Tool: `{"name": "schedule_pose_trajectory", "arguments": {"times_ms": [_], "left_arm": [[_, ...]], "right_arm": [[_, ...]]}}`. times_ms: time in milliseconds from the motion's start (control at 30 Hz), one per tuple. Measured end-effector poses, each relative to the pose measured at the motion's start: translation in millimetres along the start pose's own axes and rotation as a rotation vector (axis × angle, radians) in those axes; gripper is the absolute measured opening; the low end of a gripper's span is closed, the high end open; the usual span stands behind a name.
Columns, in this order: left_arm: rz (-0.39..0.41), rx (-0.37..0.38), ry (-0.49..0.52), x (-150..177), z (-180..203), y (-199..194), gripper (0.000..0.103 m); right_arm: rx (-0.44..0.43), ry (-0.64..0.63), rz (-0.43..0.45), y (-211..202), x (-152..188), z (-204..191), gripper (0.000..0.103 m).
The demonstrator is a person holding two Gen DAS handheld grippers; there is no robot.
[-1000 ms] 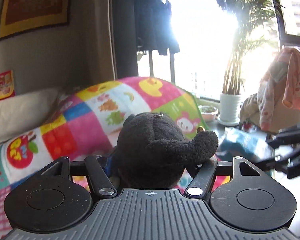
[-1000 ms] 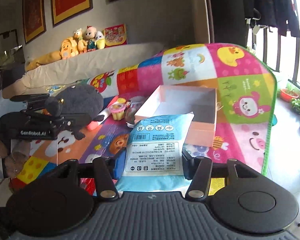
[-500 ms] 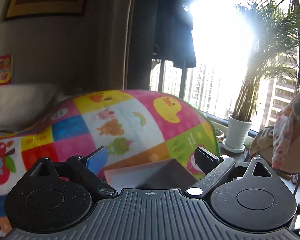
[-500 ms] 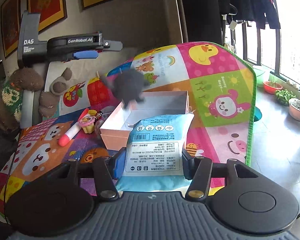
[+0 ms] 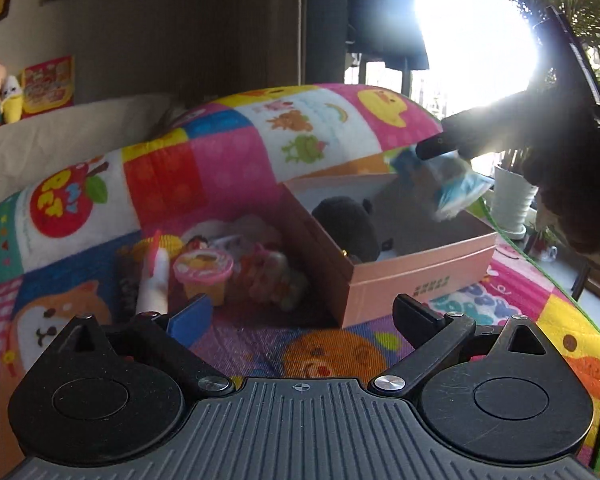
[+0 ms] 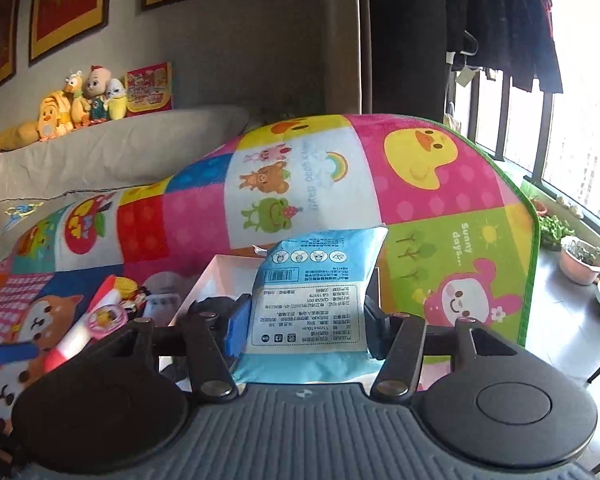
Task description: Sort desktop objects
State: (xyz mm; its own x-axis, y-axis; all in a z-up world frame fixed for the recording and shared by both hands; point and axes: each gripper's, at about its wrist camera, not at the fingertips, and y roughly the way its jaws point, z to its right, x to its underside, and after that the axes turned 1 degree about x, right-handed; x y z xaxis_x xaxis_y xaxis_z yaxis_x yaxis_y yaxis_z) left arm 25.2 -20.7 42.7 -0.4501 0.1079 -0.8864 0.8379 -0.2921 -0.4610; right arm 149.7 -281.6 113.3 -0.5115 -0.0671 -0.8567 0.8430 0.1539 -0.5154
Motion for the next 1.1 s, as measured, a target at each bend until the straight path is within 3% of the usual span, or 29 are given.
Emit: {"name": "schedule_pose_trajectory", "arguments": {"times_ms": [33, 233, 333, 467, 567, 767, 1000, 1100], "left_arm": [[-0.006, -0.005, -0.015, 3.4, -3.7, -1.8, 0.100], [-0.047, -0.017, -0.083, 21.6, -19.2, -3.8, 0.101], [-0.057, -0.064, -0.089, 28.0, -26.7, -5.4, 0.102], [-0.052, -0.156, -0.097, 34.3, -39.6, -10.2, 0.102], [-0.054, -0.193, -0.131, 38.0, -51.0, -13.4, 0.102], [-0.063, -0.201, -0.165, 46.2, -62.6, -20.6, 0.102], [-0.053, -0.197, -0.195, 49.5, -66.4, -23.4, 0.102], [-0.054, -0.190, -0.203, 50.0, -67.0, -23.7, 0.102]], "right_arm": [[0.005, 0.015, -0.009, 8.5, -0.8, -1.9, 0.073], [-0.127, 0.053, -0.085, 36.0, 7.9, -28.6, 0.071], [-0.133, 0.044, -0.106, 44.5, 10.7, -44.9, 0.058], [-0.171, -0.072, -0.092, 38.7, 13.9, -79.8, 0.037], [-0.210, -0.217, -0.078, 31.7, 23.4, -119.1, 0.037], [-0.099, -0.577, -0.063, 44.8, 61.6, -203.3, 0.037], [0.025, -0.751, -0.083, 81.5, 81.4, -237.1, 0.041], [0.024, -0.751, -0.093, 81.8, 82.4, -234.6, 0.038]]}}
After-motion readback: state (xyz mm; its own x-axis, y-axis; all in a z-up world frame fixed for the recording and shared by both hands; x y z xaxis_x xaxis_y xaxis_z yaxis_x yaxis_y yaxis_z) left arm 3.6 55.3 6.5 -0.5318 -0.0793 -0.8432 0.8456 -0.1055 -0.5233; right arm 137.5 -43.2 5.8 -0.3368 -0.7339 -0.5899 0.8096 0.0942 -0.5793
